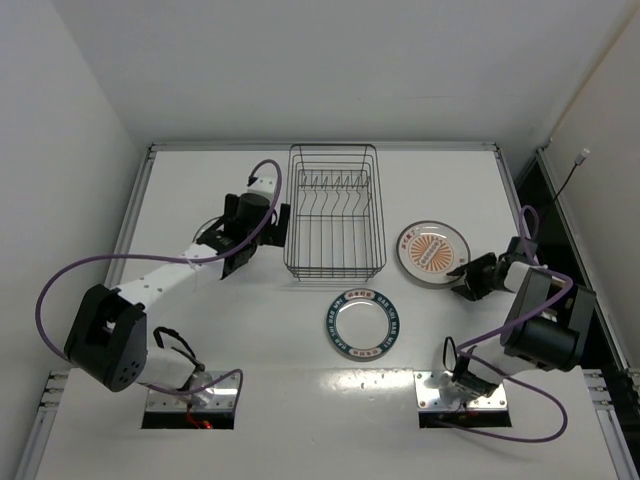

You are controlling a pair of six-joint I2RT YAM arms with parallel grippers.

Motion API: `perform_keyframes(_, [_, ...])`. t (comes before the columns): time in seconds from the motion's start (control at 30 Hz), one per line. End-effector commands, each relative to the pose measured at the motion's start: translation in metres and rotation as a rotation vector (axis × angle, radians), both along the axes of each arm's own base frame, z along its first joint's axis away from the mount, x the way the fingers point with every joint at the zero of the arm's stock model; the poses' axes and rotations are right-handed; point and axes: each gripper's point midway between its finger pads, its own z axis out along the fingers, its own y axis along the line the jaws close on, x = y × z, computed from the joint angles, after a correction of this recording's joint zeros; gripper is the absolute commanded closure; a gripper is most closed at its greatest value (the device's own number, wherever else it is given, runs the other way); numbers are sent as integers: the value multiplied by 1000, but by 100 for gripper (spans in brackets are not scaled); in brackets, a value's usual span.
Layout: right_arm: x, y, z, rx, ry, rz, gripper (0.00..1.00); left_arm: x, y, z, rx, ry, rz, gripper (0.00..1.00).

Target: Load the plates into the dish rack

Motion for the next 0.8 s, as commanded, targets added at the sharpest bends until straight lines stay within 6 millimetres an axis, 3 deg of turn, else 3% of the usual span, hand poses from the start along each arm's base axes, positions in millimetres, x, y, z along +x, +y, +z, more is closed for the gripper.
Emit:
perform_keyframes(0.0, [4,-10,-12,-67,14,-32,61,4,-1,28,-50,-85,17,1])
perform_keyframes(0.13, [2,-10,-22,-70,43,-39,81,4,1,29,-38,-89,21,1])
perform_keyframes(0.17, [0,-9,-22,-66,51,-38,91,3,4,25,-28,-84,30,1])
perform_keyframes(0.23, [1,-14,-16,-91,53,-39,100,4,4,22,-23,-76,30,1])
perform_keyframes(0.3, [5,-25,0,-156,40,-40,100,4,4,22,-23,-76,30,1])
perform_keyframes(0.4, [19,-45,54,-303,-60,-45,100,4,3,22,-31,-75,35,1])
perform_keyframes(0.5, [33,-52,122,-436,-178,-35,100,4,3,24,-39,-75,39,1])
perform_keyframes(0.53, [36,-52,140,-468,-206,-38,100,4,3,24,-39,-75,39,1])
perform_keyframes(0.57, [40,-50,178,-550,-266,-37,100,3,3,28,-45,-84,39,1])
perform_keyframes(0.63, [45,-45,217,-627,-347,-49,100,4,4,28,-50,-86,52,1])
perform_keyframes(0.67, [50,-49,249,-692,-395,-88,100,4,4,28,-50,-86,52,1])
perform_keyframes(0.7, [57,-30,260,-708,-417,-42,100,4,6,28,-46,-89,60,1])
perform_keyframes(0.73, [64,-33,291,-771,-450,-89,100,4,6,26,-46,-89,60,1])
perform_keyframes(0.77, [71,-25,300,-795,-457,-72,100,4,5,26,-55,-88,65,1])
